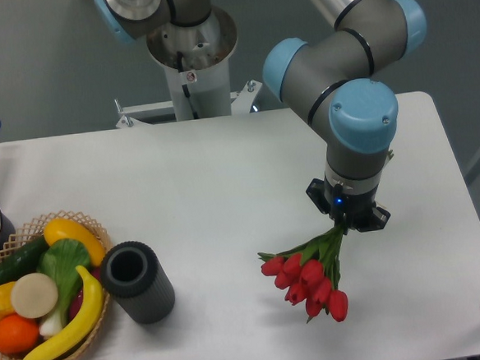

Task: Insert the flowers into the vase
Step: 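Hold the red tulip bunch in the gripper and start moving toward the vase, then lift the tulips up and swing them over the dark grey vase, then lower the tulip stems into the vase opening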

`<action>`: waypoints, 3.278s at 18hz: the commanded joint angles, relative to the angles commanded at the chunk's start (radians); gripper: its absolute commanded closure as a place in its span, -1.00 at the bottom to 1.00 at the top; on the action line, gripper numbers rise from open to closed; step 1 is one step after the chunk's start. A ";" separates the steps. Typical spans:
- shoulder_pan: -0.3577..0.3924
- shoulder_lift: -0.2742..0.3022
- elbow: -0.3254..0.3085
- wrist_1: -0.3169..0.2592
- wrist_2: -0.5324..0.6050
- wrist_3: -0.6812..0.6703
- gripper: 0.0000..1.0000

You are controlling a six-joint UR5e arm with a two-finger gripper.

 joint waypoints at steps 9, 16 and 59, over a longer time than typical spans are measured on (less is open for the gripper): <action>-0.002 -0.003 0.005 0.058 -0.123 -0.017 0.79; -0.009 0.018 -0.044 0.184 -0.368 -0.123 0.80; -0.049 0.100 -0.238 0.388 -1.583 -0.124 0.76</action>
